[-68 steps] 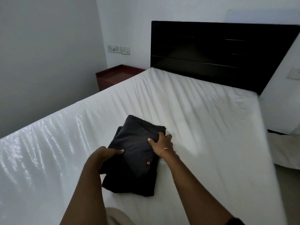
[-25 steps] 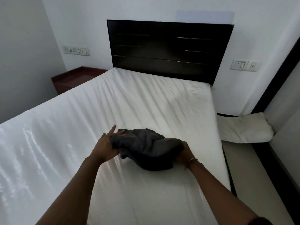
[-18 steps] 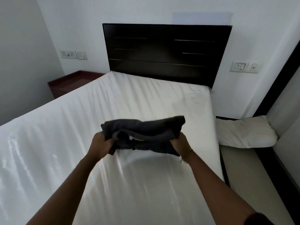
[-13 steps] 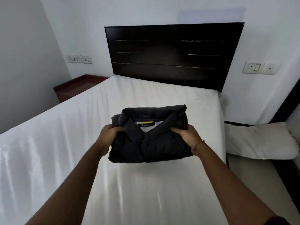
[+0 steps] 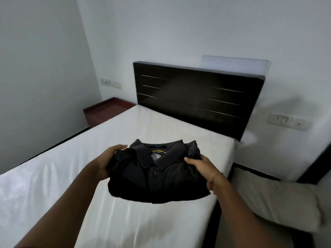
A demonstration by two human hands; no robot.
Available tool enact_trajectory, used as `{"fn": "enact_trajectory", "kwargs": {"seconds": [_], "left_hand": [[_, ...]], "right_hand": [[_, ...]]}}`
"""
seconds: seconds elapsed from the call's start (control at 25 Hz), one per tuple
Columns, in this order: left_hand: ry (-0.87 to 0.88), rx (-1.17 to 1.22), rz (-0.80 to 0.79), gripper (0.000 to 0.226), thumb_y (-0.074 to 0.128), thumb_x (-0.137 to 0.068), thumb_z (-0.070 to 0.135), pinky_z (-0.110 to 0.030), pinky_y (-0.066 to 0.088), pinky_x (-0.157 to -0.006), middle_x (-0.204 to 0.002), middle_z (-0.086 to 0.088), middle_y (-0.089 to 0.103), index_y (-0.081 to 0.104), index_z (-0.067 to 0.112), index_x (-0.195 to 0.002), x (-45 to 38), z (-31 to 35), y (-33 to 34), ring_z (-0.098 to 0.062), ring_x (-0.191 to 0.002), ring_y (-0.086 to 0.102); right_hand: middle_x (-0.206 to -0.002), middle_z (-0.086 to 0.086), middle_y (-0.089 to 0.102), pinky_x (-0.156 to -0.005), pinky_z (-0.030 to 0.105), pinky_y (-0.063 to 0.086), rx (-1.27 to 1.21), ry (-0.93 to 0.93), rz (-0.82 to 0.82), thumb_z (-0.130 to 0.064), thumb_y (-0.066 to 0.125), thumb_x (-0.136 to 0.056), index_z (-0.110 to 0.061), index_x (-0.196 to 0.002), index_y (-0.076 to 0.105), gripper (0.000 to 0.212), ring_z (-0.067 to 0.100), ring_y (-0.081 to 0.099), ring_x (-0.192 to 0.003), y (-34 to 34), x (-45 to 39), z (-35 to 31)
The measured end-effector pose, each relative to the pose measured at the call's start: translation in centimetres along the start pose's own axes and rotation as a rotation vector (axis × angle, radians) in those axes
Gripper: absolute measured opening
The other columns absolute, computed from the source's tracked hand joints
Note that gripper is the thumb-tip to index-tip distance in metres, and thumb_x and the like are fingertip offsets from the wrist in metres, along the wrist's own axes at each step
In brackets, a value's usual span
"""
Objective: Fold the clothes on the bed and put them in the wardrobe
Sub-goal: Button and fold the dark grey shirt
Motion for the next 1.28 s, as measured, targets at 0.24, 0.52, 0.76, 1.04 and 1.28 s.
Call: {"fn": "enact_trajectory", "kwargs": {"seconds": [0.24, 0.52, 0.76, 1.04, 1.28], "left_hand": [[0.147, 0.067, 0.239, 0.042, 0.071, -0.091, 0.026, -0.045, 0.052, -0.103, -0.122, -0.015, 0.075, 0.067, 0.008, -0.129, 12.9, 1.2, -6.6, -0.030, -0.110, 0.074], [0.209, 0.293, 0.679, 0.033, 0.056, -0.106, 0.034, -0.045, 0.055, -0.099, -0.119, -0.010, 0.076, 0.066, 0.012, -0.129, 24.4, -5.5, -13.4, -0.029, -0.113, 0.072], [0.140, 0.405, 0.852, 0.035, 0.051, -0.107, 0.044, -0.038, 0.053, -0.101, -0.123, -0.003, 0.076, 0.065, 0.022, -0.131, 33.8, -14.3, -17.7, -0.021, -0.115, 0.071], [-0.043, 0.685, 1.076, 0.051, 0.060, -0.100, 0.056, -0.040, 0.056, -0.098, -0.107, -0.014, 0.079, 0.077, 0.009, -0.110, 46.0, -23.4, -19.6, -0.032, -0.105, 0.074], [-0.019, 0.763, 1.194, 0.042, 0.058, -0.090, 0.042, -0.035, 0.051, -0.075, -0.097, -0.021, 0.076, 0.078, 0.007, -0.101, 58.0, -31.3, -21.4, -0.034, -0.086, 0.069]], "right_hand": [[-0.145, 0.020, 0.093, -0.144, 0.068, 0.064, 0.024, 0.145, -0.299, -0.021, 0.076, -0.124, -0.012, -0.155, 0.085, 0.034, 0.042, 0.088, -0.130, 10.4, 2.6, -9.1], [-0.145, 0.028, 0.092, -0.147, 0.069, 0.059, 0.134, 0.241, -0.593, -0.021, 0.065, -0.127, 0.004, -0.151, 0.087, 0.041, 0.047, 0.086, -0.134, 23.1, 7.7, -6.0], [-0.155, 0.032, 0.086, -0.155, 0.072, 0.051, 0.157, 0.345, -0.751, -0.017, 0.062, -0.128, 0.007, -0.160, 0.081, 0.045, 0.052, 0.080, -0.144, 31.1, 14.2, 1.4], [-0.094, 0.002, 0.101, -0.150, 0.073, 0.055, 0.297, 0.374, -0.923, -0.015, 0.067, -0.126, 0.005, -0.160, 0.083, 0.042, 0.047, 0.084, -0.132, 36.5, 26.6, 9.1], [-0.088, 0.003, 0.101, -0.150, 0.075, 0.055, 0.317, 0.385, -0.967, -0.015, 0.069, -0.125, 0.007, -0.153, 0.086, 0.039, 0.050, 0.083, -0.135, 38.1, 38.9, 14.9]]}}
Point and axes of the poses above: each hand's wrist, its own x-axis away from the middle knuckle, its own y-axis out of the palm, z = x × y, the point moved 1 cm from there along -x, towards the middle knuckle
